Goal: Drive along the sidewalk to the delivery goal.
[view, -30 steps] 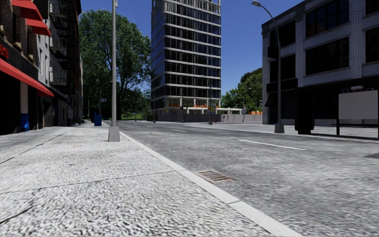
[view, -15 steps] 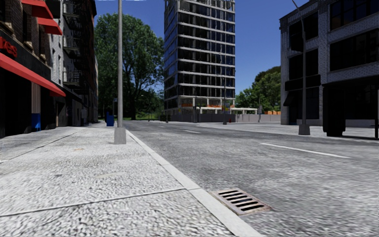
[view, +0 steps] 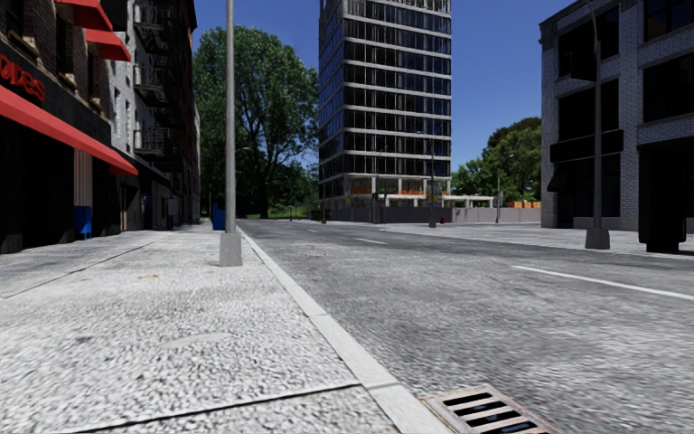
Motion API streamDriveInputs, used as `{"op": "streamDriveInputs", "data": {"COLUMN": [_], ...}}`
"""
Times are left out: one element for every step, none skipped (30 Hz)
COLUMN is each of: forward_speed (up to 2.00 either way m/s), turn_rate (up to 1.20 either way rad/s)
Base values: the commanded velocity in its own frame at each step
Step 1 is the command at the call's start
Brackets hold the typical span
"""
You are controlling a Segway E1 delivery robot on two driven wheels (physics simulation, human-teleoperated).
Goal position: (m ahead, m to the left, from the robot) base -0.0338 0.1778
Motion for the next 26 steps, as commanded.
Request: {"op": "streamDriveInputs", "data": {"forward_speed": [0.00,0.00,0.00,0.00,0.00,0.00,0.00,0.00,0.00,0.00,0.00,0.00,0.00,0.00,0.00,0.00,0.00,0.00,0.00,0.00,0.00,0.00,0.00,0.00,0.00,0.00], "turn_rate": [0.00,0.00,0.00,0.00,0.00,0.00,0.00,0.00,0.00,0.00,0.00,0.00,0.00,0.00,0.00,0.00,0.00,0.00,0.00,0.00,0.00,0.00,0.00,0.00,0.00,0.00]}}
